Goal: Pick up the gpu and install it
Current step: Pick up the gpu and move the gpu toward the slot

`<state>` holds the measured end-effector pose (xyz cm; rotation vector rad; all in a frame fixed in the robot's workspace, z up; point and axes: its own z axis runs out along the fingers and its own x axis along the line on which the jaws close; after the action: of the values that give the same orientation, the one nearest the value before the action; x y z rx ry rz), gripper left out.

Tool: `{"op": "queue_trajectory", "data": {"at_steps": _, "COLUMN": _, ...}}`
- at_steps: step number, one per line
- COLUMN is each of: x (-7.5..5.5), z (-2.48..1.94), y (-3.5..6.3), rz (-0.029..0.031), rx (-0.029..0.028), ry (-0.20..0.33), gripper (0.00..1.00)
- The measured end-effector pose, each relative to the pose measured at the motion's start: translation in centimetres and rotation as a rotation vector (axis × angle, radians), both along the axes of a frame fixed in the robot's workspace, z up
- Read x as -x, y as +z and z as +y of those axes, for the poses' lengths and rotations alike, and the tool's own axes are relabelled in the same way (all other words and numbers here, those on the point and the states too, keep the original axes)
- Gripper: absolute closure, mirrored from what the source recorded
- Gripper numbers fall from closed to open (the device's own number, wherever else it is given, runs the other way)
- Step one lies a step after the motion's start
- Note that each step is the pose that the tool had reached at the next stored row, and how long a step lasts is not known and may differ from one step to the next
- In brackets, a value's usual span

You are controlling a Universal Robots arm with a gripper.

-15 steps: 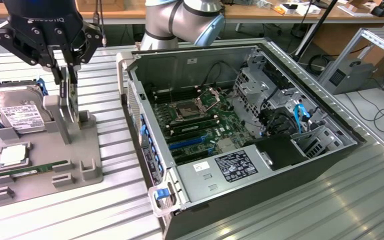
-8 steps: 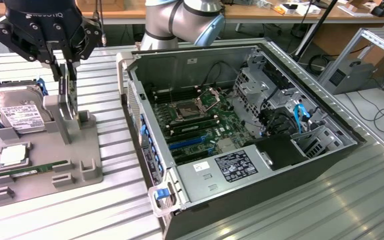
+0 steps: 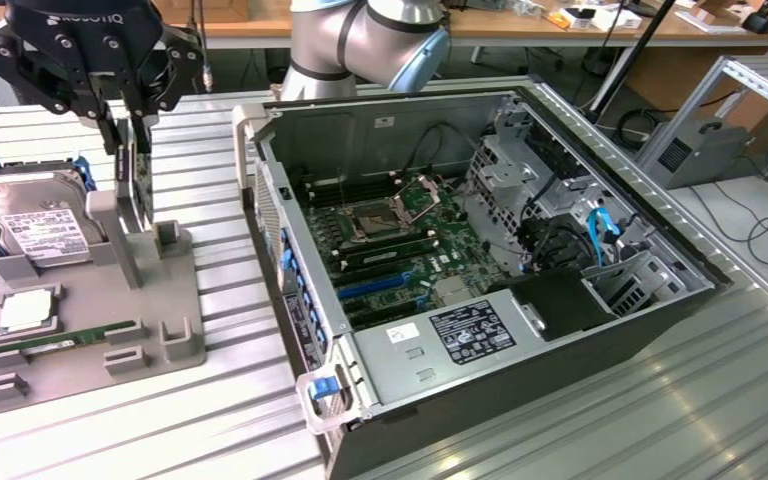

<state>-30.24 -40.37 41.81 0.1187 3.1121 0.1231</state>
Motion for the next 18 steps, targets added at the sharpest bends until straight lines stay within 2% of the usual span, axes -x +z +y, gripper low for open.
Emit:
{"op": "queue_trajectory", "data": {"at_steps": 8, "x": 0.0, "z": 0.0, "y": 0.47, "rz": -0.0001, "rx": -0.005, "ry": 0.0, "gripper": 0.73}}
{"op": "queue_trajectory", "data": {"at_steps": 18, "x": 0.0, "z": 0.0, "y": 1.05, "rz": 0.0, "rx": -0.0085, "ry": 0.0, "gripper": 0.73}}
